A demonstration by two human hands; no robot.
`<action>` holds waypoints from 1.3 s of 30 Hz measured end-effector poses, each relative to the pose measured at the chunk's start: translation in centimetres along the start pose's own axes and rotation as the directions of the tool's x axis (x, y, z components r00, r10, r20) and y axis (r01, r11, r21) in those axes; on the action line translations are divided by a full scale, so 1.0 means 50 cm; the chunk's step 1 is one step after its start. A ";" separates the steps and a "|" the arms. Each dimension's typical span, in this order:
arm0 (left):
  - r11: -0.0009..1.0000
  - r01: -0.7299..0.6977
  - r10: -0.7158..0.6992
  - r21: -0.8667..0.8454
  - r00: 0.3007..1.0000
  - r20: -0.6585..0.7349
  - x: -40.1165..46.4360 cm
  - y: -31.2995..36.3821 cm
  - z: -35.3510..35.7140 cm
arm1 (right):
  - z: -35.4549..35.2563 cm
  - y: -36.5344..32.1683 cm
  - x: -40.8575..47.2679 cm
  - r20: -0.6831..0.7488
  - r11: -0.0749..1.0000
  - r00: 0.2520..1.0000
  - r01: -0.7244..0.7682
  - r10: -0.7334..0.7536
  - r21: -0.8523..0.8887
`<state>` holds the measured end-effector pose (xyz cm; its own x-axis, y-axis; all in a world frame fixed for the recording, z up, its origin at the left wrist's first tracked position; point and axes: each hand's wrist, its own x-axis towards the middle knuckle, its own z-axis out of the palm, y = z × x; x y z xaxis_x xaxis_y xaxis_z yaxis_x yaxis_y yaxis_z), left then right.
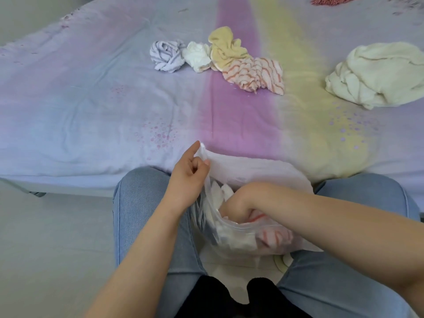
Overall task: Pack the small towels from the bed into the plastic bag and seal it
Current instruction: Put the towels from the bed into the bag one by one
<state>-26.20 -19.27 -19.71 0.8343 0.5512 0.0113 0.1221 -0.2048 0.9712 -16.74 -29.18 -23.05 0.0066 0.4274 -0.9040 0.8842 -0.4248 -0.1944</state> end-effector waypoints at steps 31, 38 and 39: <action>0.333 -0.434 -0.183 0.837 0.841 0.509 0.281 0.104 0.234 | 0.004 0.581 -0.209 -0.487 0.485 -0.043 0.191 0.872 0.853; 0.488 -0.380 -0.207 0.786 0.824 0.527 0.290 0.066 0.206 | -0.002 0.599 -0.202 -0.519 0.568 -0.258 0.179 0.815 0.803; 0.504 -0.377 -0.206 0.777 0.821 0.532 0.289 0.066 0.203 | -0.002 0.585 -0.207 -0.490 0.553 -0.284 0.219 0.824 0.804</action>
<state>-8.27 -20.19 -18.74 0.9460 0.0642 -0.3177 0.1645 -0.9396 0.3001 9.08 -45.93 -19.36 0.9556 -0.0806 0.2834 0.1153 -0.7828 -0.6114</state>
